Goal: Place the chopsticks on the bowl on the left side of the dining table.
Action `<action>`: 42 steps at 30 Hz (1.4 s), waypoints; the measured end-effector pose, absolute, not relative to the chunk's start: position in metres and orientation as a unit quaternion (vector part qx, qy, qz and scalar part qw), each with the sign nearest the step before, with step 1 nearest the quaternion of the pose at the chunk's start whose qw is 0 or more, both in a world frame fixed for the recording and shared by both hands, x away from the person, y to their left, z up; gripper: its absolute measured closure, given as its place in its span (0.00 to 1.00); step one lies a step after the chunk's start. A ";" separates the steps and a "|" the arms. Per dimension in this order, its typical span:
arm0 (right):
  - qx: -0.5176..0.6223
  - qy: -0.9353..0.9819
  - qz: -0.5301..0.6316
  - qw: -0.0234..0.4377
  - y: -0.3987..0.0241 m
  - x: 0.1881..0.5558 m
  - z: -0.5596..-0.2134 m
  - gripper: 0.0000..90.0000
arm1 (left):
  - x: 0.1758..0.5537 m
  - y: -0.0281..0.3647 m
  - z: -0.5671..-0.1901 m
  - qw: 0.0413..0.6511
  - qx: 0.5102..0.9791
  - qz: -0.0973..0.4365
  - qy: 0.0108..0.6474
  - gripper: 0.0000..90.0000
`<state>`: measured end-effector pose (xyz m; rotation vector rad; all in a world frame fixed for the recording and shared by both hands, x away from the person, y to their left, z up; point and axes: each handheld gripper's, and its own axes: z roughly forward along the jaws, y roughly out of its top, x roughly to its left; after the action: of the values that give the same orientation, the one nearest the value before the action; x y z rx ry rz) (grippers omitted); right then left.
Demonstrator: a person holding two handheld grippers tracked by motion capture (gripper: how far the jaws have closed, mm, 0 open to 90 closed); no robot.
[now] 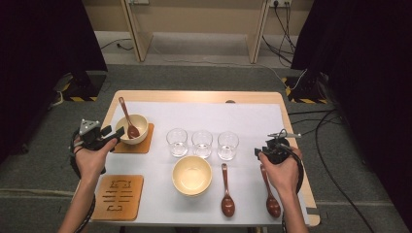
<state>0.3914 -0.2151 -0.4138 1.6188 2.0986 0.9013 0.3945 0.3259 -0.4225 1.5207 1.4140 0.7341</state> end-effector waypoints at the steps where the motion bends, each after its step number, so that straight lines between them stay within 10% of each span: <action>1: 0.571 0.741 0.311 0.168 -0.218 0.392 -0.414 0.72 | 0.392 0.325 -0.424 0.451 0.619 0.295 0.572 0.50; 23: 0.669 0.723 0.166 0.053 -0.268 0.384 -0.430 0.81 | 0.378 0.316 -0.442 0.451 0.623 0.289 0.570 0.49; 42: 0.678 0.723 0.120 0.057 -0.272 0.393 -0.448 0.85 | 0.374 0.314 -0.440 0.460 0.624 0.283 0.565 0.49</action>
<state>0.3928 -0.2723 -0.4475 2.0570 2.1923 0.3638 0.3737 0.3139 -0.4397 1.5347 1.3902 0.6967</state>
